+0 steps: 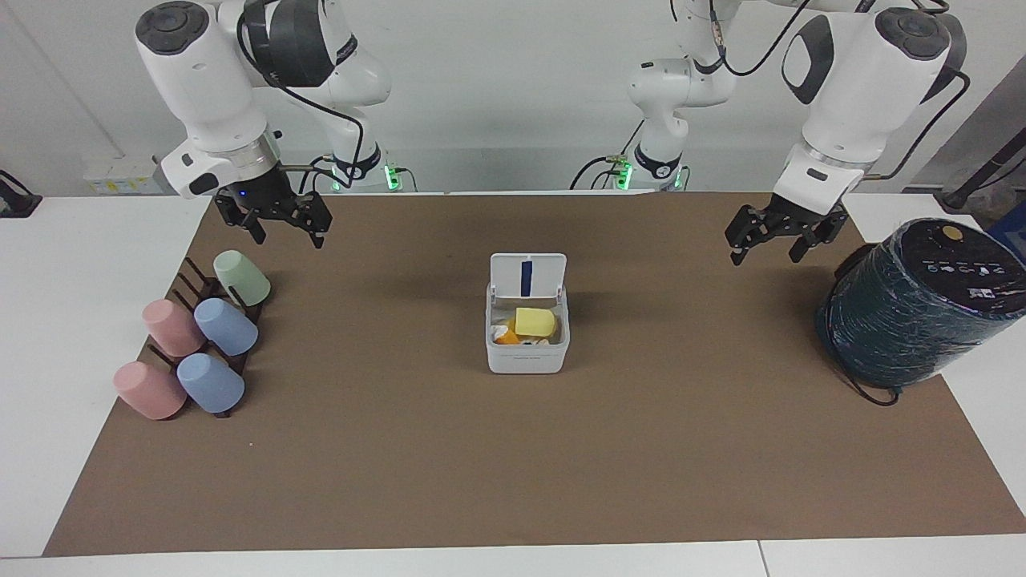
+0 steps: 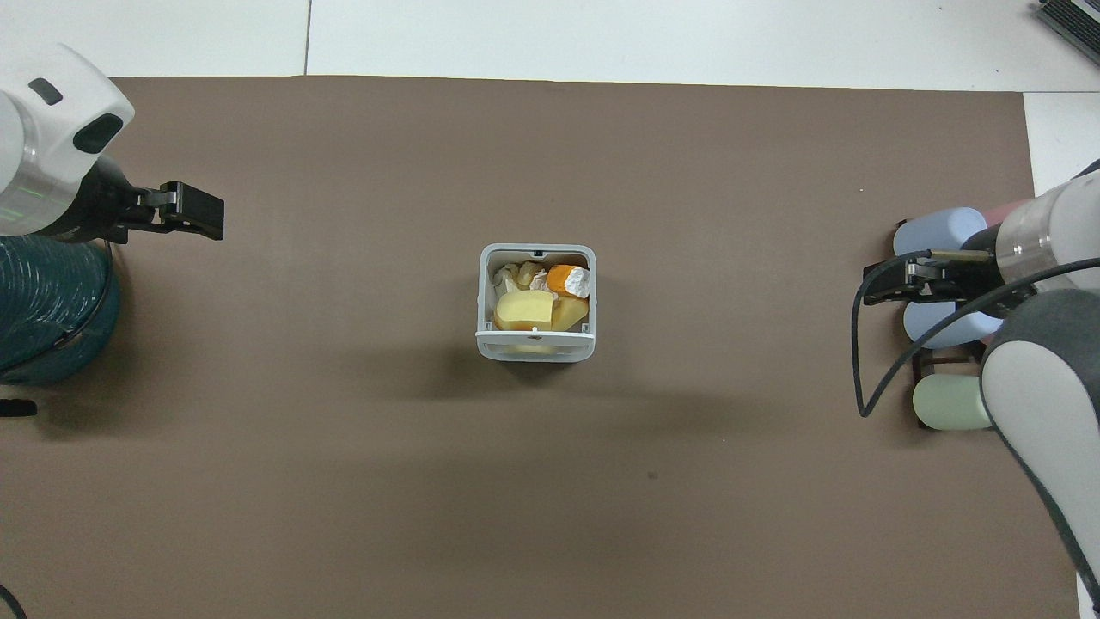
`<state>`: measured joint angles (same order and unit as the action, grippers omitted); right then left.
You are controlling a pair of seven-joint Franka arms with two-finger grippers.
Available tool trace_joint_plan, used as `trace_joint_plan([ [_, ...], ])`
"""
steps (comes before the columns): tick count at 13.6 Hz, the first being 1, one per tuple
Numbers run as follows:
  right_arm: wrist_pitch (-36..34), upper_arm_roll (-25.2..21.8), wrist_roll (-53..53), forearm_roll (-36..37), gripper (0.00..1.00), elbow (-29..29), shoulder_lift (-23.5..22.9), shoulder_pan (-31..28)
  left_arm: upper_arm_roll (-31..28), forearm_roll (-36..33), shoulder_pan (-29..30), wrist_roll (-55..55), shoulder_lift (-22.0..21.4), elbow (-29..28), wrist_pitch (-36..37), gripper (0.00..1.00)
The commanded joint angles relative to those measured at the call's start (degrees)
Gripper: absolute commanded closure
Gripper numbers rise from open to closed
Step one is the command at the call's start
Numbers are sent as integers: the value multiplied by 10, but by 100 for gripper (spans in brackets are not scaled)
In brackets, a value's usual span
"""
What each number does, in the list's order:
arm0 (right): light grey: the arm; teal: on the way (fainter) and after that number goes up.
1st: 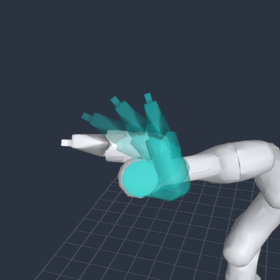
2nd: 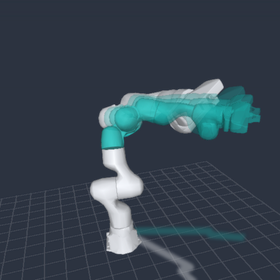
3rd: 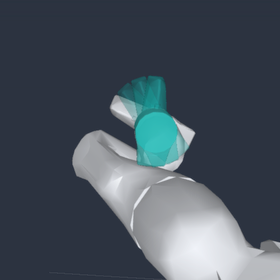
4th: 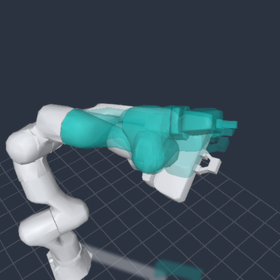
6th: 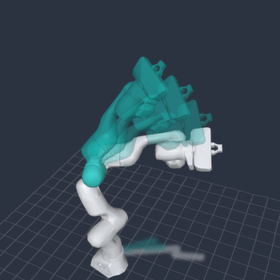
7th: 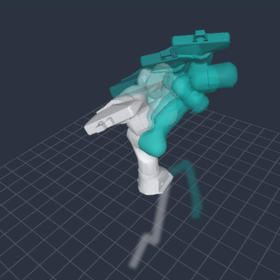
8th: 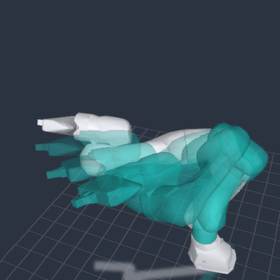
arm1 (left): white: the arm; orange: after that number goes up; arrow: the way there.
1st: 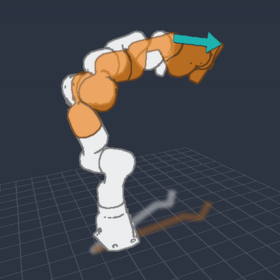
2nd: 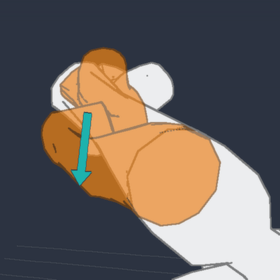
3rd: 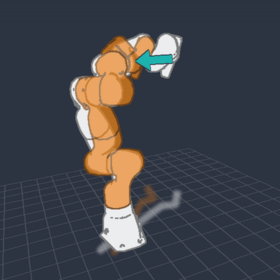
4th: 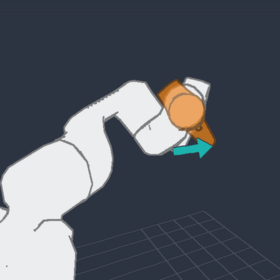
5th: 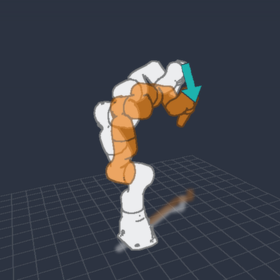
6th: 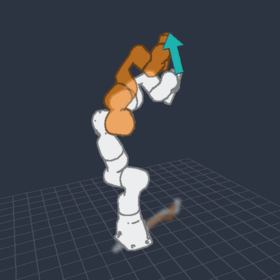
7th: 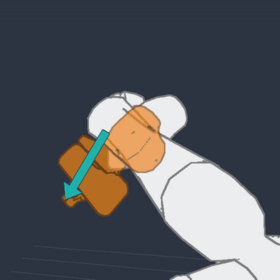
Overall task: Close trash can lid
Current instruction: 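Move the left gripper toward the white trash can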
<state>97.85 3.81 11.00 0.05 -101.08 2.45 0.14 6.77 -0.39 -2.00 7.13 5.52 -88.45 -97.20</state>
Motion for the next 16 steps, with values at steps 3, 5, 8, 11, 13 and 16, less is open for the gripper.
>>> trace_joint_plan([
  [3, 3, 2, -19, -15, 0, -10, 10, -8, -4, -2, -5, 0, -27, -38, -18, 0],
  [5, 3, 2, -19, -15, 0, -10, 10, -8, -2, -2, -25, 8, -38, -59, -18, 0],
  [8, 3, 2, -19, -15, 0, -9, 10, -8, -2, -2, -80, 77, -66, -113, -27, 0],
  [11, 3, 2, -19, -15, 0, -10, 10, -8, -2, -1, -126, 103, -85, -145, -19, 3],
  [13, 3, 2, -19, -15, 0, -10, 10, -8, -1, 2, -149, 126, -97, -168, -21, 37],
  [16, 3, 2, -19, -15, 0, -9, 10, -8, 0, 12, -172, 140, -108, -185, -21, 82],
])
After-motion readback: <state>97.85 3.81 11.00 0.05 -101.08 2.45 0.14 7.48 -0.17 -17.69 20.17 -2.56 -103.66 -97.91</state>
